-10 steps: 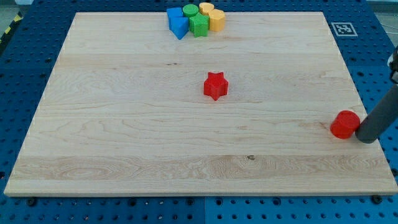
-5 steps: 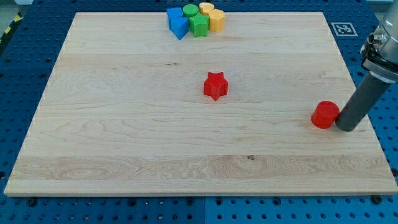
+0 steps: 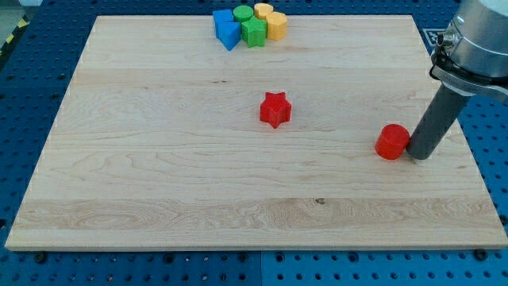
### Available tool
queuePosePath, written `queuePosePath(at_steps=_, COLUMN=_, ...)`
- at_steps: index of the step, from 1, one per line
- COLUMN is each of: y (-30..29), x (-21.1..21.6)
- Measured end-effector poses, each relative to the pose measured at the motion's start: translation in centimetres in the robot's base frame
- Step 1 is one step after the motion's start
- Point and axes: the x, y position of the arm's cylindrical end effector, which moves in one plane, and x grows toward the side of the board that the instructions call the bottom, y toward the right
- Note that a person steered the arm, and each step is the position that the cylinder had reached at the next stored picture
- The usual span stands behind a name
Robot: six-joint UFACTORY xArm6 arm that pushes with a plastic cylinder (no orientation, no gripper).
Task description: Slide the red circle to the right of the red star
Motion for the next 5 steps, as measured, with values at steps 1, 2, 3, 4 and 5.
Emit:
queuePosePath(at_steps=1, y=-0.7, x=0.5)
queuePosePath(at_steps=2, y=-2.7, x=0.6)
queuePosePath(at_steps=3, y=-4.4, x=-1.2)
queuePosePath(at_steps=4, y=-6.3, x=-3.0)
queuePosePath(at_steps=5, y=-9.3, x=-5.4)
